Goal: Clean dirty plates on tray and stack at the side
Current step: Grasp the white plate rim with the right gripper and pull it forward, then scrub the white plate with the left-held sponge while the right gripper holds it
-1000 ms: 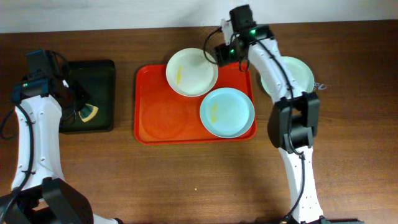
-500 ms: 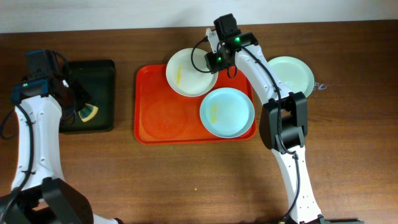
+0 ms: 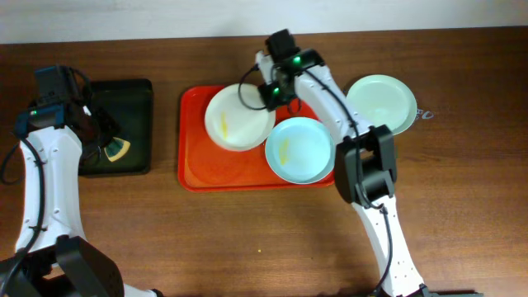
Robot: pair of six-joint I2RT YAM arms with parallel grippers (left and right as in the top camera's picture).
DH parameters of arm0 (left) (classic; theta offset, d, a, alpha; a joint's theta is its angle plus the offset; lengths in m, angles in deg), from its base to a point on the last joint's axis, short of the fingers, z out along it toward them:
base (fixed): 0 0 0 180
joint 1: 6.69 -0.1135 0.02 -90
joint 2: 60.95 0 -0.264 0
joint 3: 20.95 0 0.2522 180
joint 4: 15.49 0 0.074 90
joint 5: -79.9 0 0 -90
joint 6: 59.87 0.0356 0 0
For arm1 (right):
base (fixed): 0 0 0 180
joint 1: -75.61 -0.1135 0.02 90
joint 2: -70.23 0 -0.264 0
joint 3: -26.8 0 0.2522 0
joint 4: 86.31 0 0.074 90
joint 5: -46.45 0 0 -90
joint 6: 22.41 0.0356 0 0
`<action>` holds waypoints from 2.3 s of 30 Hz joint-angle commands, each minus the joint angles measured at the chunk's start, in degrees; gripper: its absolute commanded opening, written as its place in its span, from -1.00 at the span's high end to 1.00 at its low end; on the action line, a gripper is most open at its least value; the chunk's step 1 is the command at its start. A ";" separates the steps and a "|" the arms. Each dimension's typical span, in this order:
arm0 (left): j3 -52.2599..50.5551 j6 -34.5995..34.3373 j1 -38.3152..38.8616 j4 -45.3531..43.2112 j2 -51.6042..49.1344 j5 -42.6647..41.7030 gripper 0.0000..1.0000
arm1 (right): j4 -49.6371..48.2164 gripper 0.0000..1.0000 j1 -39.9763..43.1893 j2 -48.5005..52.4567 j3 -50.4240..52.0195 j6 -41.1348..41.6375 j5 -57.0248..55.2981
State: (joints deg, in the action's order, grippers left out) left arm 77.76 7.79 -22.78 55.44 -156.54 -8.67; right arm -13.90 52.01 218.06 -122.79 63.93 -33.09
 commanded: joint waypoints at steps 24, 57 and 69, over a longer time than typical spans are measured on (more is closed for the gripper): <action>-0.55 -0.35 -0.20 -0.31 0.68 -2.97 1.00 | 0.79 0.56 -5.27 0.79 7.17 -4.66 0.90; -0.48 -1.40 24.20 -16.37 -28.89 12.07 1.00 | 1.16 0.92 -7.52 0.79 7.17 21.31 0.92; 13.70 4.63 24.20 -2.05 -28.13 -1.79 1.00 | 1.14 0.92 -7.52 0.79 7.17 21.31 0.92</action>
State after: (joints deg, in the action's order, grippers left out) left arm 88.12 7.57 2.09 53.89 -184.34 1.15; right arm -13.42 45.02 217.60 -117.44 84.56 -29.92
